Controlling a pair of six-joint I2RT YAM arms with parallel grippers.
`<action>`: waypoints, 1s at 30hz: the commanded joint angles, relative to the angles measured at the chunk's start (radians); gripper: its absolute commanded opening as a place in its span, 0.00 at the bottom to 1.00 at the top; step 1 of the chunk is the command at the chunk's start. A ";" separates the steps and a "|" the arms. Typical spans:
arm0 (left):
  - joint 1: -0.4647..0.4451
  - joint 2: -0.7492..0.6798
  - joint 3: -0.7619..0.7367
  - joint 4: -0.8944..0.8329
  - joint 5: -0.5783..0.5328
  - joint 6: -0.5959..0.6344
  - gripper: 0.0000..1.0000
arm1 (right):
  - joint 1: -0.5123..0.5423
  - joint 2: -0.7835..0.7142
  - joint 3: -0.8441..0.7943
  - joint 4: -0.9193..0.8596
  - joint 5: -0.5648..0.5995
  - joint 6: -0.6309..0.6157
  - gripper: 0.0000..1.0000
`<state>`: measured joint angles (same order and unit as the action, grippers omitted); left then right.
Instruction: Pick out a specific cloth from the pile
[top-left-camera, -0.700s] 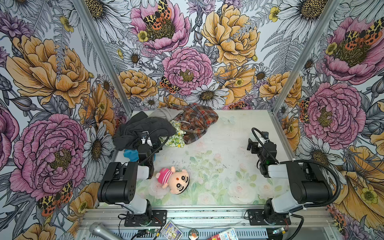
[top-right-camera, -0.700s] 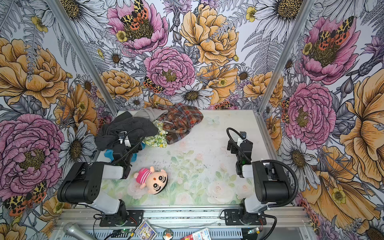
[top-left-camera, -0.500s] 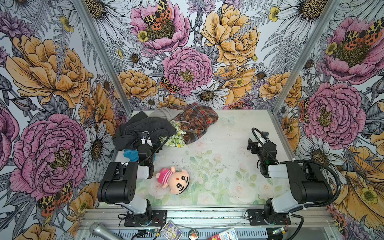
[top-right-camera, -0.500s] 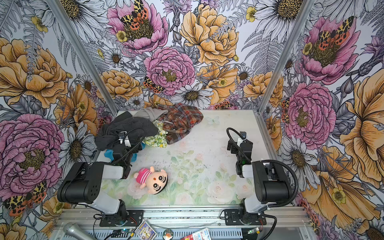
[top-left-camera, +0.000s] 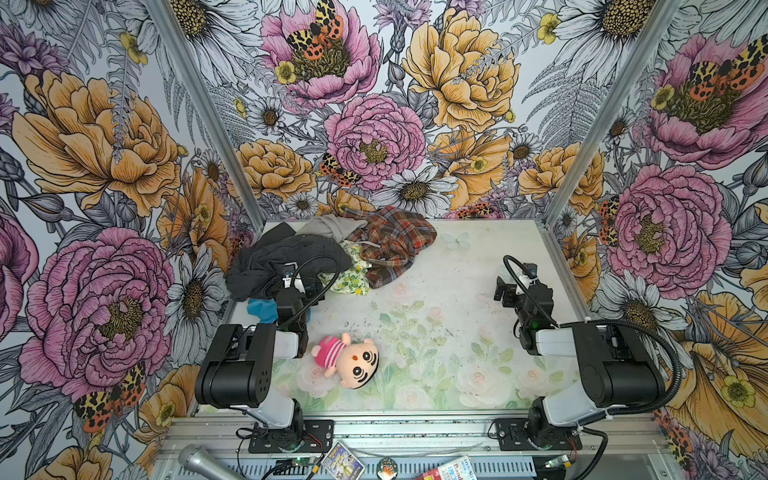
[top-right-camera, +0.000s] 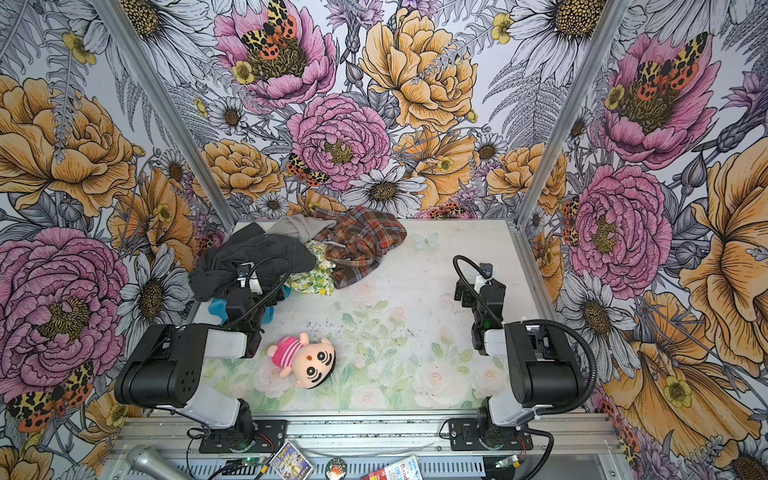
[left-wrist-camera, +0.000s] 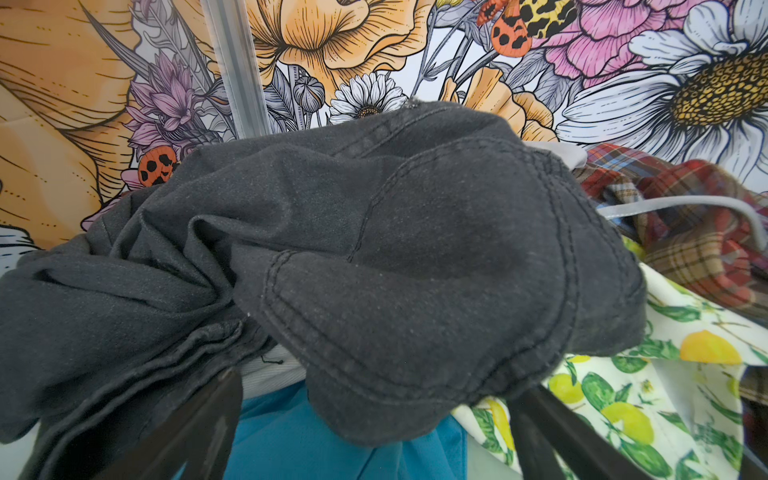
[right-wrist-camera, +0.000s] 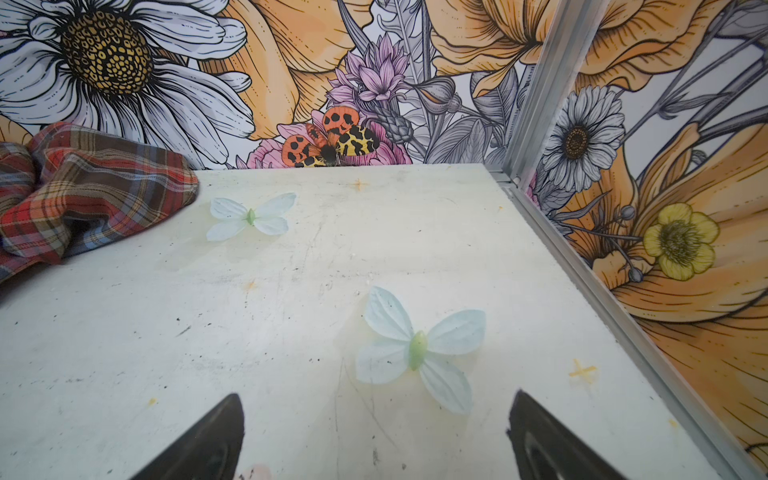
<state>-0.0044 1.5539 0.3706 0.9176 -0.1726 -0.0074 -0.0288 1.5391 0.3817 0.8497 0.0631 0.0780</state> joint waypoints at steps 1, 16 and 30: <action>-0.007 -0.003 0.004 0.026 -0.005 0.011 0.99 | -0.003 0.000 0.011 0.020 -0.001 0.007 1.00; 0.014 -0.016 0.010 -0.011 0.033 -0.002 0.99 | -0.043 -0.001 -0.013 0.071 -0.063 0.038 0.99; 0.018 -0.015 0.026 -0.029 0.072 0.006 0.99 | -0.031 -0.001 0.002 0.043 -0.039 0.031 1.00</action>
<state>0.0048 1.5528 0.3733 0.8974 -0.1463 -0.0078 -0.0685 1.5391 0.3801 0.8768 0.0109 0.1005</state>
